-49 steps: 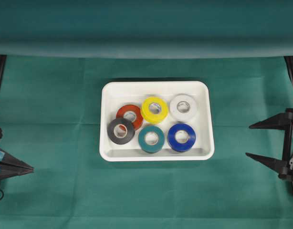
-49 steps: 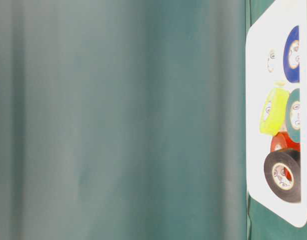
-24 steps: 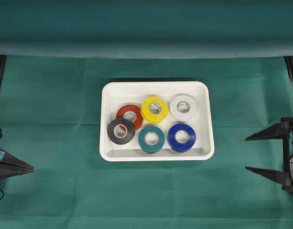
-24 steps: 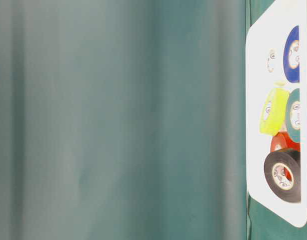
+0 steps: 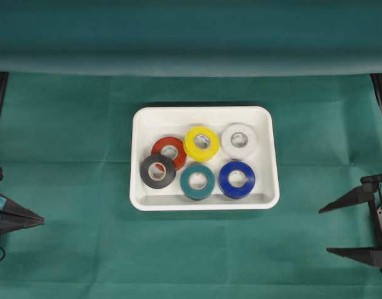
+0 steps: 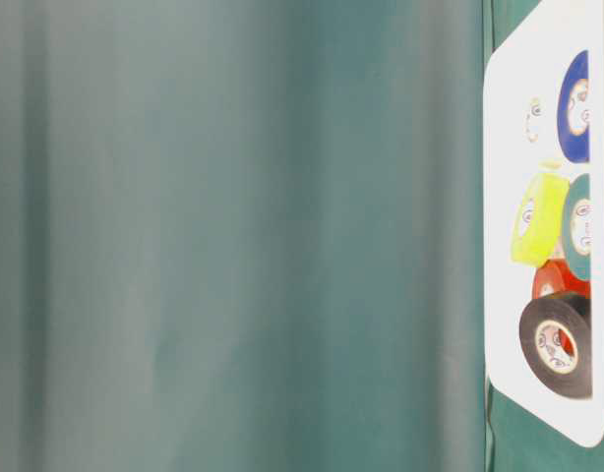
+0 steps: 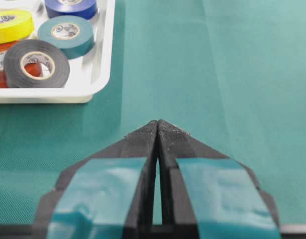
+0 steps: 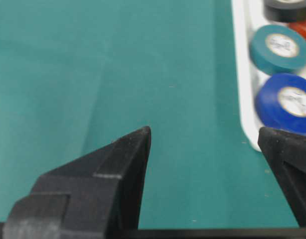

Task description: Put the tape into the white case with the right arm.

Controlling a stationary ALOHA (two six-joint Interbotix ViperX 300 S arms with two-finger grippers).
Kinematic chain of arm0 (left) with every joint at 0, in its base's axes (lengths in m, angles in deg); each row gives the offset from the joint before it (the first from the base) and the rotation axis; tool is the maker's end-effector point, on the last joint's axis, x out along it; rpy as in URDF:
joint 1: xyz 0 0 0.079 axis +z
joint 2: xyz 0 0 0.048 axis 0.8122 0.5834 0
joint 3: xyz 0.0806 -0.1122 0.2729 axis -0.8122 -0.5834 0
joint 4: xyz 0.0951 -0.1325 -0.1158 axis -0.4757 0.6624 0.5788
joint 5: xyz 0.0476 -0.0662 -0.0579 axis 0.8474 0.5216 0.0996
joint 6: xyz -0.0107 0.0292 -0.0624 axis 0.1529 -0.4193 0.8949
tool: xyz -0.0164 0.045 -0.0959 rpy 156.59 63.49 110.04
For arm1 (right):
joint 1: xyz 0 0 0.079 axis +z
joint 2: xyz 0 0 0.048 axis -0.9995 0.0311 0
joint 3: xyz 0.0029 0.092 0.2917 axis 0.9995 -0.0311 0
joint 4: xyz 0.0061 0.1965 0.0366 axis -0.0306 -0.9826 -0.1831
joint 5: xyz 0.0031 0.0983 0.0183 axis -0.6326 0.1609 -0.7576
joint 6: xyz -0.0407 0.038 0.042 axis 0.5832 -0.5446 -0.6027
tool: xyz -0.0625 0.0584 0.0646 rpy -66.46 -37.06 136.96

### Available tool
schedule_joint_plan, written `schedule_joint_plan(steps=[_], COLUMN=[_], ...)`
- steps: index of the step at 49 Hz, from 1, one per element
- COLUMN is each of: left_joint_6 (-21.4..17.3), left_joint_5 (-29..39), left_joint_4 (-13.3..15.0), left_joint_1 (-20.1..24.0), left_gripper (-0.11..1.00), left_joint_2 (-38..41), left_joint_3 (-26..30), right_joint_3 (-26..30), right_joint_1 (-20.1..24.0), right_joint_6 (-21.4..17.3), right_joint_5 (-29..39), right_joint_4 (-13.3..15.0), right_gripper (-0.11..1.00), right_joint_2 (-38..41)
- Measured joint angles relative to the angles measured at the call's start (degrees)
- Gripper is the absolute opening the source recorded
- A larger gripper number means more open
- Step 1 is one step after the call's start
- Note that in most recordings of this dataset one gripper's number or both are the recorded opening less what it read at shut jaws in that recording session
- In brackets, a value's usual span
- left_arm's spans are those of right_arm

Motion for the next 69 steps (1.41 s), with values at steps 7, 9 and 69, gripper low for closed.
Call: schedule_joint_plan(steps=[7, 9, 69], left_joint_6=[0.0, -0.1, 0.0], left_joint_5=[0.0, 0.0, 0.0], left_joint_4=[0.0, 0.0, 0.0], left_joint_1=[0.0, 0.0, 0.2], left_gripper=[0.0, 0.0, 0.0], left_joint_2=[0.0, 0.0, 0.0], left_joint_3=[0.0, 0.0, 0.1], right_joint_3=[-0.3, -0.3, -0.2], right_joint_1=[2.0, 2.1, 2.3], right_joint_6=[0.0, 0.0, 1.1], right_joint_5=[0.0, 0.0, -1.1], right_joint_4=[-0.1, 0.0, 0.8], right_gripper=[0.67, 0.67, 0.67], right_joint_2=[1.1, 1.7, -1.9])
